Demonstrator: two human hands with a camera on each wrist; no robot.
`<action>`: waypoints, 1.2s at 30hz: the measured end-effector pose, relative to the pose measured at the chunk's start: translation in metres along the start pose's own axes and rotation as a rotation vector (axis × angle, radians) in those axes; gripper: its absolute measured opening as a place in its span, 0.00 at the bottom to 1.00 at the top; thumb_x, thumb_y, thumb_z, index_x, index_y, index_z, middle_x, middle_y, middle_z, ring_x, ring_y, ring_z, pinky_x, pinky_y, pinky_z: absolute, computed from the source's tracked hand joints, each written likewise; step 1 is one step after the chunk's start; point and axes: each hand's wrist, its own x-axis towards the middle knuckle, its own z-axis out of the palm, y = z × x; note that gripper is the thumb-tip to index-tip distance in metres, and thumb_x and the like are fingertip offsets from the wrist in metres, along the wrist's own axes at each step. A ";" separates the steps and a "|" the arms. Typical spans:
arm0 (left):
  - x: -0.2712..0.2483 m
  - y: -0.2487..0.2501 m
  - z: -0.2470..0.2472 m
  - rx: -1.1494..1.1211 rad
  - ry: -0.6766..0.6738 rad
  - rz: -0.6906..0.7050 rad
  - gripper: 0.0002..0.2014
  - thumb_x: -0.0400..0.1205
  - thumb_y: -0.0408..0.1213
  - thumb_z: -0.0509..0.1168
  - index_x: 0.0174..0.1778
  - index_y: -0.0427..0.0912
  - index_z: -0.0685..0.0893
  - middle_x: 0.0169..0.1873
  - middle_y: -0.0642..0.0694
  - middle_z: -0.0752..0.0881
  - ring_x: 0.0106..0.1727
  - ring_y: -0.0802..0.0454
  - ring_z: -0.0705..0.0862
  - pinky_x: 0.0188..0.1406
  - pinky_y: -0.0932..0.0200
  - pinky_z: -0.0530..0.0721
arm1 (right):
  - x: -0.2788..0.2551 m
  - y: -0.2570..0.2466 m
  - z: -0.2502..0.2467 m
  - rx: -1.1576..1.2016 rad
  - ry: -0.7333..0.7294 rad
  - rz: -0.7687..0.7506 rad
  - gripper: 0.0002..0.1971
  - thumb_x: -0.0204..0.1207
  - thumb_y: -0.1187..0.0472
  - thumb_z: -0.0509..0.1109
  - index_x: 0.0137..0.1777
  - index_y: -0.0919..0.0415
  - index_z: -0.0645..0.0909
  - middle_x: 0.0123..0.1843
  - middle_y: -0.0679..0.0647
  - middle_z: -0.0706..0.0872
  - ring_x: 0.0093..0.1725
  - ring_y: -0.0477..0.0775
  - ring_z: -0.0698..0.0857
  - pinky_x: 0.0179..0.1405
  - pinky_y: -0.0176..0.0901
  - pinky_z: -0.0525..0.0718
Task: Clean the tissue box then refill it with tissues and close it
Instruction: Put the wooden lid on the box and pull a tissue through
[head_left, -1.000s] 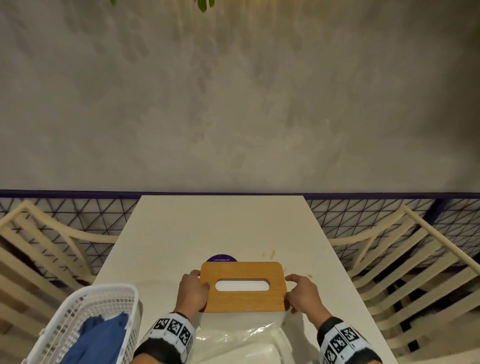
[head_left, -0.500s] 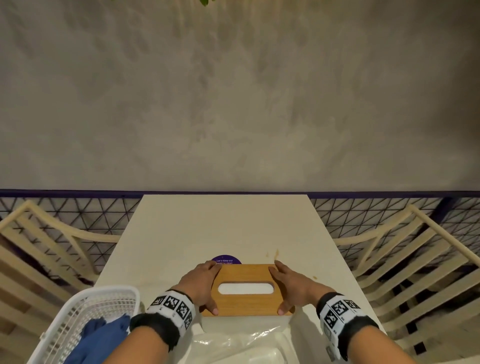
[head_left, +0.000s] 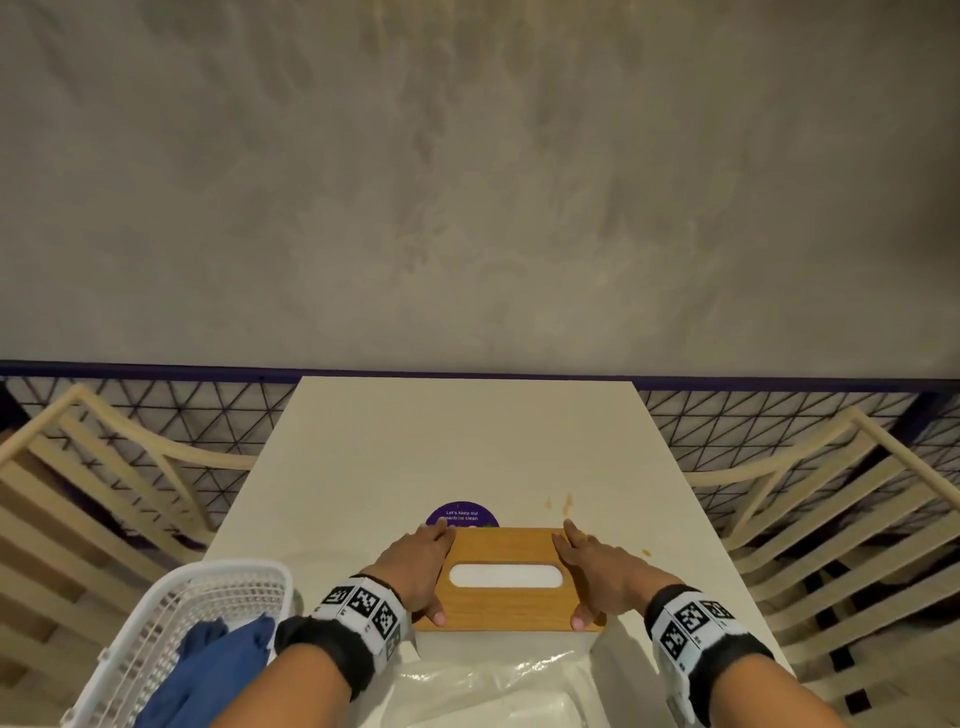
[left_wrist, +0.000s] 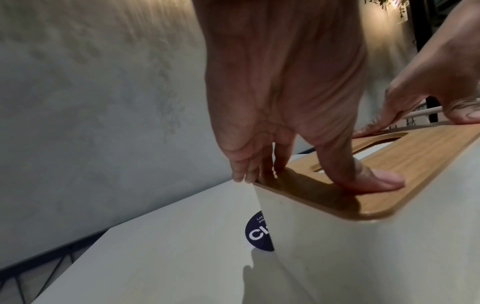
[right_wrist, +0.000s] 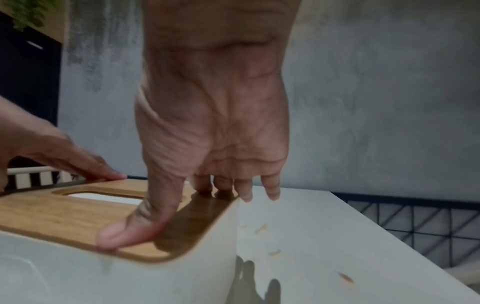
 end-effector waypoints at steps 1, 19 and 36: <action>-0.002 -0.001 0.001 -0.020 0.002 0.003 0.54 0.67 0.40 0.78 0.81 0.44 0.48 0.83 0.43 0.48 0.82 0.42 0.56 0.80 0.46 0.59 | -0.002 0.002 0.001 0.021 -0.003 0.000 0.56 0.67 0.53 0.79 0.82 0.54 0.39 0.84 0.54 0.35 0.82 0.61 0.49 0.79 0.64 0.55; -0.025 -0.010 0.021 -0.378 0.162 -0.023 0.50 0.68 0.48 0.76 0.80 0.45 0.55 0.83 0.51 0.50 0.81 0.49 0.57 0.81 0.52 0.58 | -0.019 -0.033 -0.010 -0.133 0.336 -0.085 0.13 0.78 0.57 0.65 0.60 0.52 0.82 0.61 0.55 0.81 0.62 0.59 0.76 0.58 0.50 0.74; -0.012 -0.026 0.028 -0.494 0.153 0.017 0.50 0.66 0.39 0.78 0.80 0.47 0.56 0.83 0.54 0.51 0.82 0.53 0.54 0.82 0.56 0.54 | 0.038 -0.065 -0.011 -0.242 0.402 -0.537 0.09 0.75 0.68 0.67 0.45 0.58 0.88 0.45 0.57 0.80 0.47 0.58 0.78 0.42 0.43 0.66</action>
